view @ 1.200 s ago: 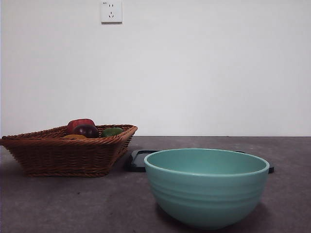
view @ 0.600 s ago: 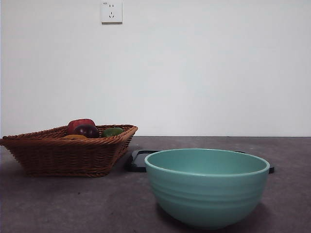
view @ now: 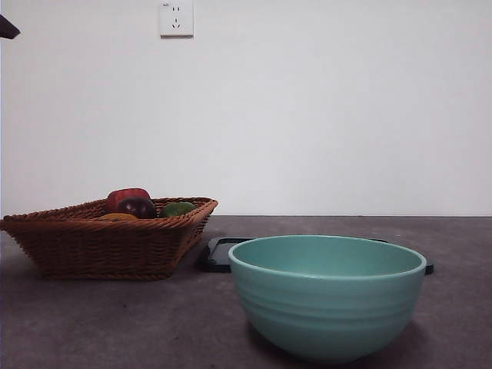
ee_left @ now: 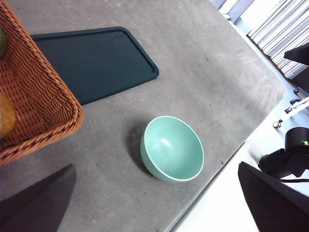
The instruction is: Pick up the wifruite, put it on the bowl, pick up the plate, put it on desk
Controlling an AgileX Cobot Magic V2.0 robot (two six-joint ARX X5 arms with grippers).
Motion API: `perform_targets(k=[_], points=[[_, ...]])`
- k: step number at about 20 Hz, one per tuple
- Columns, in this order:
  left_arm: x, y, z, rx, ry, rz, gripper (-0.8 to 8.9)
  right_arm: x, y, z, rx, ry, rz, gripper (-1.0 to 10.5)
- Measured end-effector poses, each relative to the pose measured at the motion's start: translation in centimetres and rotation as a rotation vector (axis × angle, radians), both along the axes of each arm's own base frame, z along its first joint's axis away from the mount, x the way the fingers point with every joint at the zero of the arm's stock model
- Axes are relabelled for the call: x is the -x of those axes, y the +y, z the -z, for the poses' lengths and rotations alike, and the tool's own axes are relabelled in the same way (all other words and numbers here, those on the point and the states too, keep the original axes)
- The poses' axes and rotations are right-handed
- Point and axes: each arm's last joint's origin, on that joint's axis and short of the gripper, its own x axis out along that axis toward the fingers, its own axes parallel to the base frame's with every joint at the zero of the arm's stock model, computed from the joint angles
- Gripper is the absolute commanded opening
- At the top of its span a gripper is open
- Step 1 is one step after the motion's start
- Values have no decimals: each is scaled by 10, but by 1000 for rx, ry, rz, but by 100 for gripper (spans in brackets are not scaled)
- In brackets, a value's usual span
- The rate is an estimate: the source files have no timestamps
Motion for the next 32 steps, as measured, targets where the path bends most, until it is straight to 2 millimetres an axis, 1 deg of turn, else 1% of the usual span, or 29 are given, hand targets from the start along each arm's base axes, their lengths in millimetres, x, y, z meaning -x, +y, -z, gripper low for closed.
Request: perform_targets(k=[7, 10, 13, 15, 19, 22, 24, 27, 29, 31, 32], points=[[-1, 0, 1, -5, 12, -19, 647, 0, 0, 0, -2, 2, 1, 568], [-9, 1, 2, -76, 54, -116, 647, 0, 0, 0, -4, 4, 3, 568], [-23, 1, -1, -202, 119, -236, 647, 0, 0, 0, -6, 6, 4, 568], [-37, 0, -4, -280, 166, -298, 647, 0, 0, 0, -6, 6, 4, 568], [-76, -8, -10, -381, 251, -378, 647, 0, 0, 0, -6, 6, 4, 568], [-109, -21, -12, -449, 287, -408, 647, 0, 0, 0, -6, 6, 5, 568], [-129, -31, -9, -483, 304, -404, 647, 0, 0, 0, -6, 6, 5, 568], [-154, -50, 3, -506, 343, -372, 647, 0, 0, 0, -6, 7, 5, 568], [-169, -61, 18, -533, 375, -362, 646, 0, 0, 0, -6, 7, 5, 568], [-183, -70, 36, -580, 398, -368, 611, 0, 0, 0, -6, 7, 5, 568], [-189, -73, 45, -603, 402, -374, 610, 0, 0, 0, -6, 7, 5, 568]])
